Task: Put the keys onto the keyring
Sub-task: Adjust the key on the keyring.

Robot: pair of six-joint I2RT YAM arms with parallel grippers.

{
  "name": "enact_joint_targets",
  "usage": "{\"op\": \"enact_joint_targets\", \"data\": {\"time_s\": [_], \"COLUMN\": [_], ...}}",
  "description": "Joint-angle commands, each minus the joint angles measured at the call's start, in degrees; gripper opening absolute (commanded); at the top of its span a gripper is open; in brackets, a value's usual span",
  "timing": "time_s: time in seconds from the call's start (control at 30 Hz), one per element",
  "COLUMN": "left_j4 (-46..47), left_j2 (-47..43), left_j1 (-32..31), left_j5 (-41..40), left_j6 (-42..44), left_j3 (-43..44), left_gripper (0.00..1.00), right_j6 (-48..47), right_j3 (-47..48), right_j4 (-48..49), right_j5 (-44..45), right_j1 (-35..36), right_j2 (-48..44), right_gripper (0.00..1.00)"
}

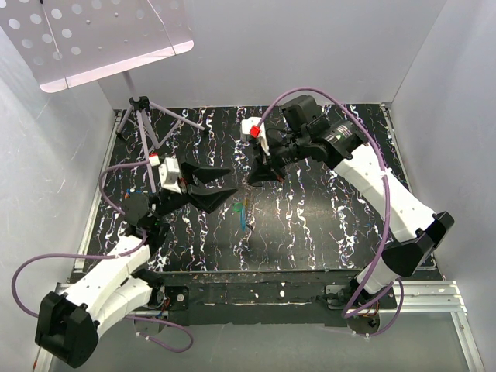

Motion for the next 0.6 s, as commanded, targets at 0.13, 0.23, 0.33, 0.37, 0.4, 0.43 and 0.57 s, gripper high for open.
{"op": "enact_joint_targets", "data": {"time_s": [0.13,0.23,0.33,0.37,0.4,0.43,0.57], "left_j4": [-34.8,-47.8,-56.3,-57.5,-58.5,-59.5,-61.5], "left_j2": [-0.9,1.9,5.6,6.5,7.4,8.2,10.2], "left_j1": [2.3,2.5,2.6,2.6,2.7,2.7,2.8], "left_j5": [3.5,6.3,9.9,10.4,11.6,12.5,17.7], "left_j6": [5.8,12.2,17.4,18.4,19.7,20.8,28.3], "left_j3": [14.3,21.5,26.7,27.7,28.2,28.9,29.6], "left_gripper": [0.69,0.7,0.68,0.68,0.66,0.65,0.6], "right_j6": [-8.2,-10.7,-12.3,-12.8,-13.1,-13.4,-14.3], "right_j3": [-0.7,-0.2,0.0,0.0,-0.1,-0.2,-0.1], "right_j4": [-4.4,-5.9,-7.5,-7.8,-8.0,-8.4,-9.4], "right_j5": [4.9,6.3,6.4,6.2,6.0,6.0,4.8], "right_j1": [1.3,1.8,1.9,1.9,1.9,1.9,2.0], "right_j2": [-1.6,-1.6,-1.7,-1.8,-1.9,-2.0,-2.4], "right_gripper": [0.01,0.01,0.01,0.01,0.01,0.01,0.01]}}
